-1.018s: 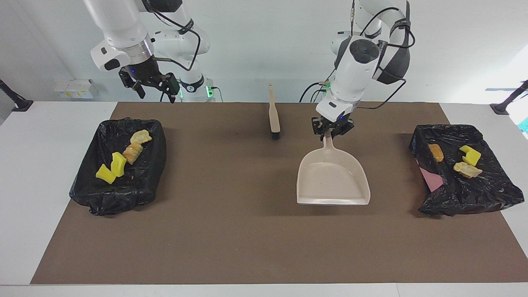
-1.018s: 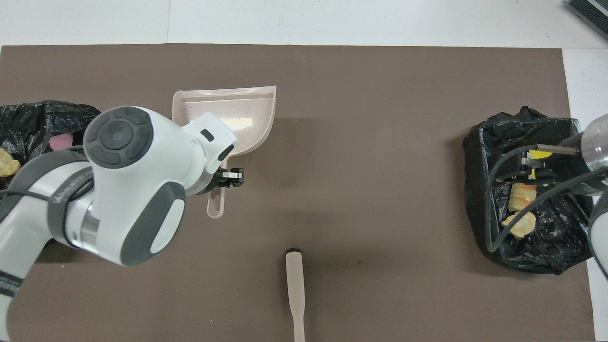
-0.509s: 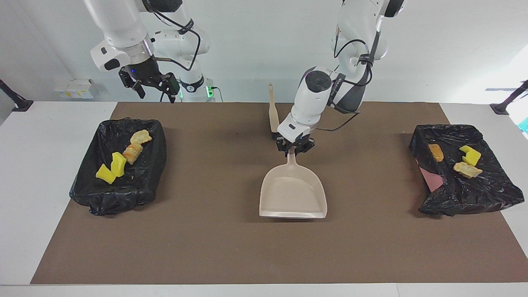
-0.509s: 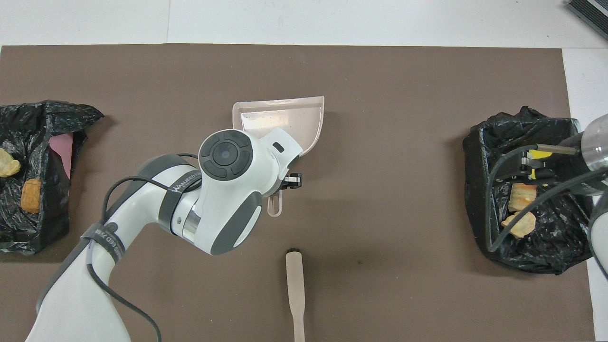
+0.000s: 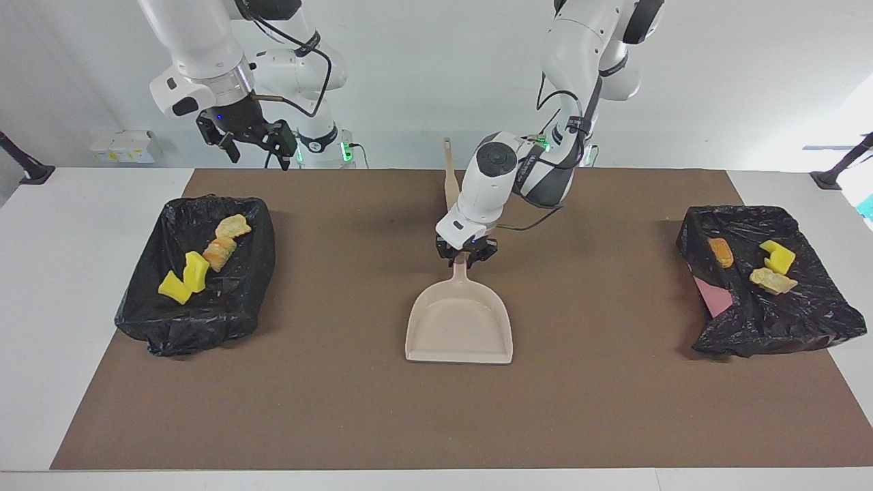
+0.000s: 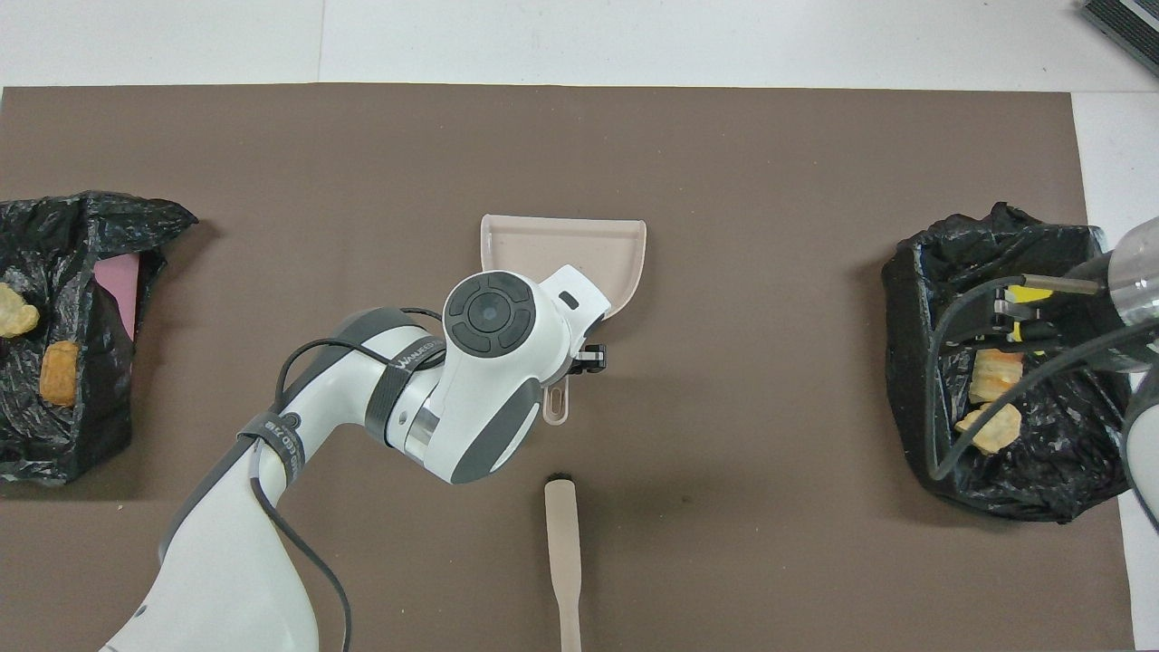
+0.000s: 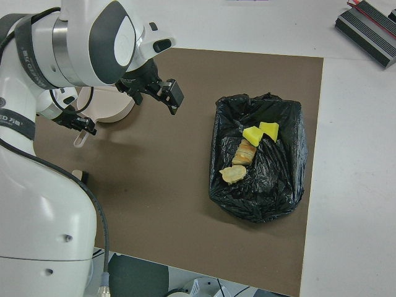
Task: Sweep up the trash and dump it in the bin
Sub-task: 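Set the dustpan down mid-table with the left gripper and release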
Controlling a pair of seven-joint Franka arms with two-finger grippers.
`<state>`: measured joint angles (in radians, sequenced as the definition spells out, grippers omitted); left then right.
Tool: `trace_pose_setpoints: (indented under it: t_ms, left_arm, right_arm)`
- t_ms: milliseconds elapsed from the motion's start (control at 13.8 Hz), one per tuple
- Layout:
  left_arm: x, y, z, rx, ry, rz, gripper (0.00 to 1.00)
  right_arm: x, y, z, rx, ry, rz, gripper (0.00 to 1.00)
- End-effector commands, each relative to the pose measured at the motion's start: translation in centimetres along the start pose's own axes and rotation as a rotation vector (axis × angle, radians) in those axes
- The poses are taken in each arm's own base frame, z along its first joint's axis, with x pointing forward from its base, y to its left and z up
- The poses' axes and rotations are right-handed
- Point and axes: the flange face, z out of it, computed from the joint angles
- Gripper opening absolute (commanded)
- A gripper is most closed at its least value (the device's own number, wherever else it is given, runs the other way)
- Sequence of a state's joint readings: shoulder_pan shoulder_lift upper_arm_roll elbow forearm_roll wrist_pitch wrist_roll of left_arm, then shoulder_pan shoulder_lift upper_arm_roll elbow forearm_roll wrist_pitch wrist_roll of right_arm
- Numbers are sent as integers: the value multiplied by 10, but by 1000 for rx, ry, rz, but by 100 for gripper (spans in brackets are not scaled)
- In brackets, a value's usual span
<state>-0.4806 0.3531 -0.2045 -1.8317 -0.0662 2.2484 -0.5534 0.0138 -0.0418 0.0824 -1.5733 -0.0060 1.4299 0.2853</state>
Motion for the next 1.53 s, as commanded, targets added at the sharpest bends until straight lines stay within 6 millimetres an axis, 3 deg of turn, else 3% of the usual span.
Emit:
trace_pose_setpoints:
  t_ms: [0,291,800,1164,1455]
  left_arm:
    - [5,-9,-35,-9,27,-21,100]
    - [34,-54,-66,-16,83,-101,100]
    - [99,-175,-138,11,159,-97,100]
    - [104,-264,-184,37,172,-127,100]
    - [102,-312,-207,64,100,-44,100]
  right_arm:
    - [1,5,-3,-8,3,-25,100]
    - [0,5,-3,-8,3,-25,100]
    - [0,4,-4,-8,4,-25,100]
    - [1,5,-3,-8,3,-25,100]
    - [0,5,-4,-8,4,-25,100]
